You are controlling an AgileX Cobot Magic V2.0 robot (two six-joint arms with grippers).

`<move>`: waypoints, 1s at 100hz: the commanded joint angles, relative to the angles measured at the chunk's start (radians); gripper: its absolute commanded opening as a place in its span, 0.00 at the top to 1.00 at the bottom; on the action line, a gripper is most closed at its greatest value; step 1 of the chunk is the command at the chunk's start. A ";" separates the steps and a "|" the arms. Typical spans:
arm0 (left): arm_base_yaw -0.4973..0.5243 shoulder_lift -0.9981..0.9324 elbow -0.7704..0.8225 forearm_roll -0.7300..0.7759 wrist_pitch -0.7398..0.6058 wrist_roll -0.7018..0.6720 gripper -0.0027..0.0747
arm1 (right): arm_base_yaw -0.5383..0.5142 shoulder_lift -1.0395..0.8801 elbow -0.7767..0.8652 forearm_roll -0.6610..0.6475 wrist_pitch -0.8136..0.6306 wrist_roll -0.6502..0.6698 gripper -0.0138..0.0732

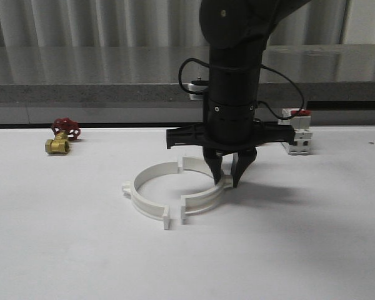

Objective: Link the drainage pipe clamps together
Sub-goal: 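Carry the clamp half to the first half, aligning the ends, then lower the clamp half to close the ring and open the right gripper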

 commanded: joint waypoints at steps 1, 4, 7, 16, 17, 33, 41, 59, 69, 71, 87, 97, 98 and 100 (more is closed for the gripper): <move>0.001 0.008 -0.027 -0.007 -0.070 -0.001 0.99 | 0.004 -0.058 -0.029 -0.021 -0.012 0.006 0.88; 0.001 0.008 -0.027 -0.007 -0.070 -0.001 0.99 | 0.006 -0.058 -0.029 -0.021 -0.012 0.006 0.88; 0.001 0.008 -0.027 -0.007 -0.070 -0.001 0.99 | 0.009 -0.058 -0.029 -0.021 -0.012 0.007 0.88; 0.001 0.008 -0.027 -0.007 -0.070 -0.001 0.99 | 0.018 -0.058 -0.029 -0.021 -0.012 0.018 0.88; 0.001 0.008 -0.027 -0.007 -0.070 -0.001 0.99 | 0.019 -0.058 -0.029 -0.021 -0.013 0.018 0.88; 0.001 0.008 -0.027 -0.007 -0.070 -0.001 0.99 | 0.023 -0.058 -0.029 -0.021 -0.015 0.032 0.88; 0.001 0.008 -0.027 -0.007 -0.070 -0.001 0.99 | 0.023 -0.058 -0.029 -0.020 -0.015 0.035 0.88; 0.001 0.008 -0.027 -0.007 -0.070 -0.001 0.99 | 0.023 -0.058 -0.029 -0.004 -0.016 0.039 0.86; 0.001 0.008 -0.027 -0.007 -0.070 -0.001 0.99 | 0.023 -0.058 -0.029 0.003 -0.016 0.039 0.79; 0.001 0.008 -0.027 -0.007 -0.070 -0.001 0.99 | 0.023 -0.058 -0.029 0.003 -0.016 0.039 0.77; 0.001 0.008 -0.027 -0.007 -0.070 -0.001 0.99 | 0.023 -0.058 -0.028 0.005 -0.018 0.039 0.55; 0.001 0.008 -0.027 -0.007 -0.070 -0.001 0.99 | 0.023 -0.058 -0.028 0.005 -0.018 0.039 0.44; 0.001 0.008 -0.027 -0.007 -0.070 -0.001 0.99 | 0.023 -0.058 -0.028 0.005 -0.018 0.039 0.43; 0.001 0.008 -0.027 -0.007 -0.070 -0.001 0.99 | 0.023 -0.058 -0.028 0.005 -0.018 0.039 0.41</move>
